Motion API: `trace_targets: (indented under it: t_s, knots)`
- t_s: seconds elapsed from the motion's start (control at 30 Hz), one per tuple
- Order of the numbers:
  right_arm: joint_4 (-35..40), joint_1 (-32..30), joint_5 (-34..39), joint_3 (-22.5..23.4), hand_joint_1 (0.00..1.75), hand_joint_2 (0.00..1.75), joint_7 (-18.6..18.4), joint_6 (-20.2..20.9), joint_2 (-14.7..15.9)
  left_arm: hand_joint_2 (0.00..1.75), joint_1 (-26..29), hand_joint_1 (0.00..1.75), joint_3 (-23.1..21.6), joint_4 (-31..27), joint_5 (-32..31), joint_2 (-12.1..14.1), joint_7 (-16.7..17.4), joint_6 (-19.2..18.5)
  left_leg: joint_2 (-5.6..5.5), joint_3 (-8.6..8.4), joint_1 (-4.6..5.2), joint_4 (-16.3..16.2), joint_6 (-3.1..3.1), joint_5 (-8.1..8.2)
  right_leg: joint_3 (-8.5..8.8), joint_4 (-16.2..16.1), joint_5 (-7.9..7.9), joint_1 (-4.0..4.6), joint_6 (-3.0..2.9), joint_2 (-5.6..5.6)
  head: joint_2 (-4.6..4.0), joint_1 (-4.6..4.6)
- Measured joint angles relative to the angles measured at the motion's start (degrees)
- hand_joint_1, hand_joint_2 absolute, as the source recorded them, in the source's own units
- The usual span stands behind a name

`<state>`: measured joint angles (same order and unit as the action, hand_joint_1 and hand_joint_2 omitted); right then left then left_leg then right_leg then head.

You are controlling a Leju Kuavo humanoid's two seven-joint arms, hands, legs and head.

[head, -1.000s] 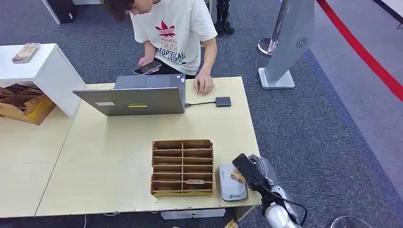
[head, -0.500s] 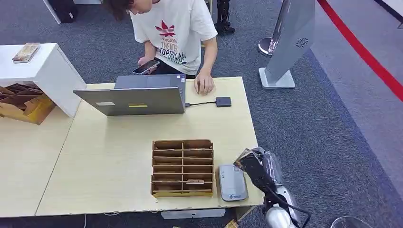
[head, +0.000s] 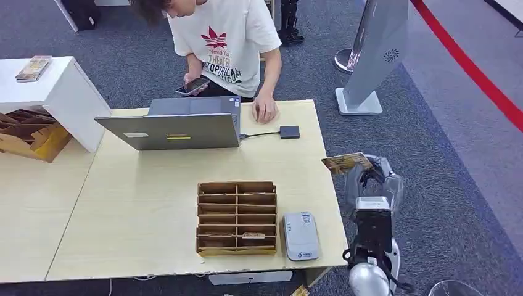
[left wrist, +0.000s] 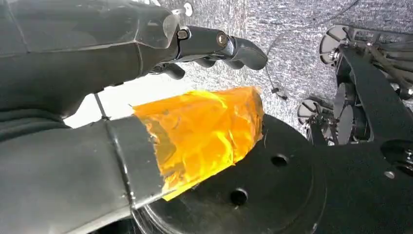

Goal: Pass the card to the sensor for recognition and then transmit it.

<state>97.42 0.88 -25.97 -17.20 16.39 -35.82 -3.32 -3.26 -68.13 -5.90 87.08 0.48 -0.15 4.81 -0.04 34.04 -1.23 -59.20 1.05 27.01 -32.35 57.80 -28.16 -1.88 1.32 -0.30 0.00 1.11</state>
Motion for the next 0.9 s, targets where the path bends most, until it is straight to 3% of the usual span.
trace_targets:
  t_s: [0.17,0.3,0.4,0.57,0.7,0.9]
  knots:
    - [-0.1,4.8,0.8,-4.0,1.75,1.75,-0.2,4.8,0.0,0.0,-0.2,0.0,-1.0,0.0,-0.1,0.0,0.0,0.2,0.05,-0.03,0.0,0.0,0.03,-0.02,-0.02,0.0,0.01,0.01,-0.01,0.09,0.0,-0.02]
    - [-1.5,8.6,0.7,-7.5,1.75,1.75,-0.9,5.9,0.0,0.0,-0.5,0.0,-1.9,0.0,-0.2,0.0,0.0,0.2,-0.04,-0.03,-0.01,0.0,0.01,-0.04,0.05,0.0,0.01,0.01,-0.01,-0.07,0.0,-0.02]
    - [-3.6,12.0,1.5,-9.5,1.75,1.75,-2.9,9.6,-0.1,0.0,-0.6,0.0,-2.4,0.0,-0.5,0.1,0.4,0.3,0.08,0.0,-0.01,0.0,0.01,-0.04,0.01,0.1,0.03,0.01,-0.03,0.1,0.0,0.0]
    - [-14.8,23.3,1.4,-15.1,1.75,1.75,-7.4,13.8,-3.6,0.0,-1.7,0.0,-4.2,0.0,-3.1,0.5,1.3,0.7,0.09,-0.05,-0.02,0.0,0.07,-0.14,-0.01,0.1,0.05,0.02,-0.05,0.13,0.0,0.02]
    - [-24.1,31.8,0.7,-17.3,1.75,1.75,-10.4,14.4,-6.2,0.0,-2.3,0.0,-5.6,-0.1,-4.1,0.5,2.0,0.6,0.06,-0.05,-0.04,0.0,0.08,-0.18,0.0,0.1,0.06,0.03,-0.07,0.08,0.0,-0.02]
    - [-35.6,39.2,-3.2,-18.5,1.75,1.75,-12.7,14.3,-8.0,0.0,-2.9,0.0,-7.4,-0.1,-5.7,0.6,3.4,0.5,0.04,0.0,-0.03,0.0,0.08,-0.17,-0.01,0.1,0.06,0.02,-0.06,0.07,0.0,-0.04]
